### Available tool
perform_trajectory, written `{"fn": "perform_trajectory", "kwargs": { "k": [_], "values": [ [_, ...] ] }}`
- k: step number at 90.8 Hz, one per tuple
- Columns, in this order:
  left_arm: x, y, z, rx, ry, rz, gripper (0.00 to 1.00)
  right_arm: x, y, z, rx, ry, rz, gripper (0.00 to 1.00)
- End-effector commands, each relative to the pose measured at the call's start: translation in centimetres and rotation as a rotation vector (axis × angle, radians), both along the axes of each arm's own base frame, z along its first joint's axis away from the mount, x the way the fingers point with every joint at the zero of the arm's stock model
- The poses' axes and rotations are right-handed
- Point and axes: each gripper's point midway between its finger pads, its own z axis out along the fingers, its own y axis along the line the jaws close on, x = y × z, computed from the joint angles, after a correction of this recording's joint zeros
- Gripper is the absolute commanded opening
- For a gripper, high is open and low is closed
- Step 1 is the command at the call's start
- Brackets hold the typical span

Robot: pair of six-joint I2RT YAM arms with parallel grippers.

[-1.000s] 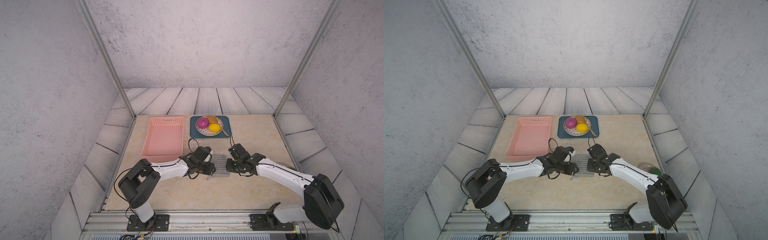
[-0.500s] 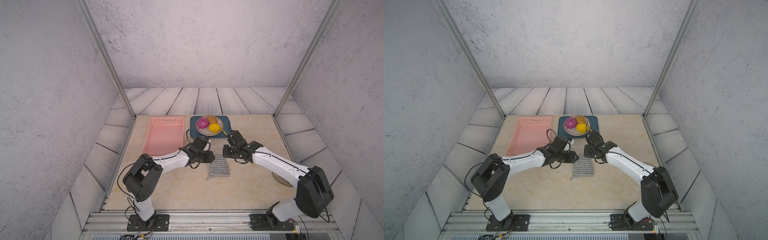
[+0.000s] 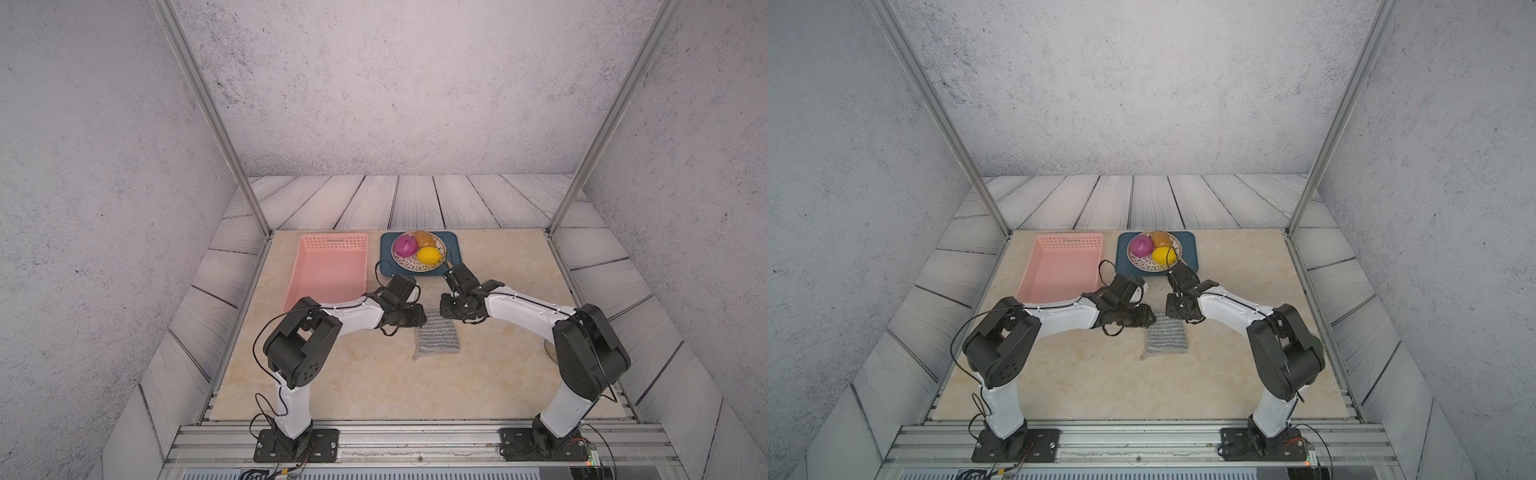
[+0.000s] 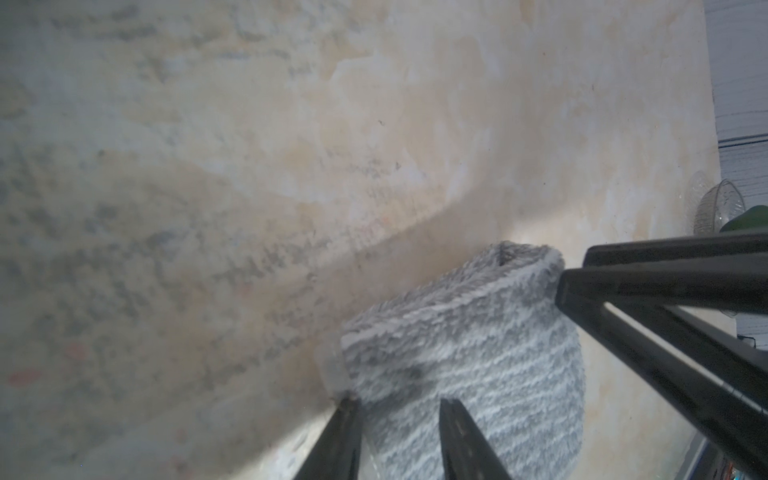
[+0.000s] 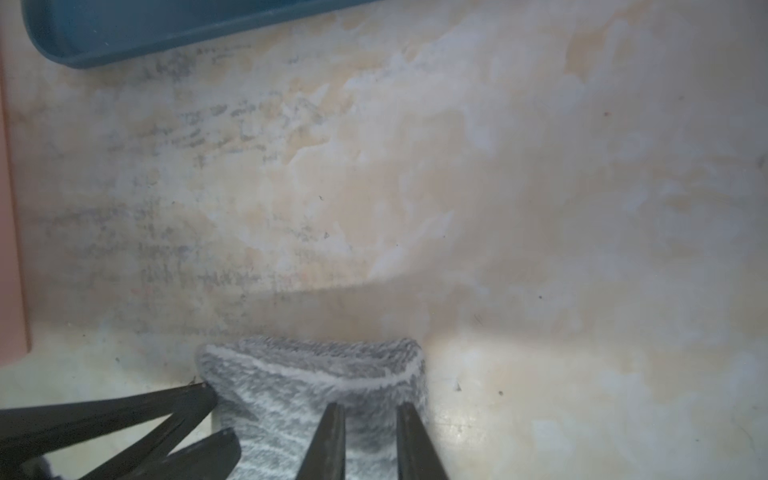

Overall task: Fold the square dishcloth
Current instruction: Smooth out the cleaning item at the center of the board.

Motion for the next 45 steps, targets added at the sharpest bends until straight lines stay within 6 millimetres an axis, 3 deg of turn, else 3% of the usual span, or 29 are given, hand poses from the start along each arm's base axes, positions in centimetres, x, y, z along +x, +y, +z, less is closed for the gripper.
{"fn": "perform_trajectory", "kwargs": {
  "k": [1, 45],
  "values": [
    [0.6, -0.2, -0.4, -0.007, 0.002, -0.001, 0.39, 0.5, 0.1, -0.6, 0.015, 0.010, -0.011, 0.20],
    [0.6, 0.3, -2.3, 0.007, 0.043, 0.011, 0.37, 1.4, -1.6, -3.9, 0.009, 0.072, -0.045, 0.17]
  ]
}}
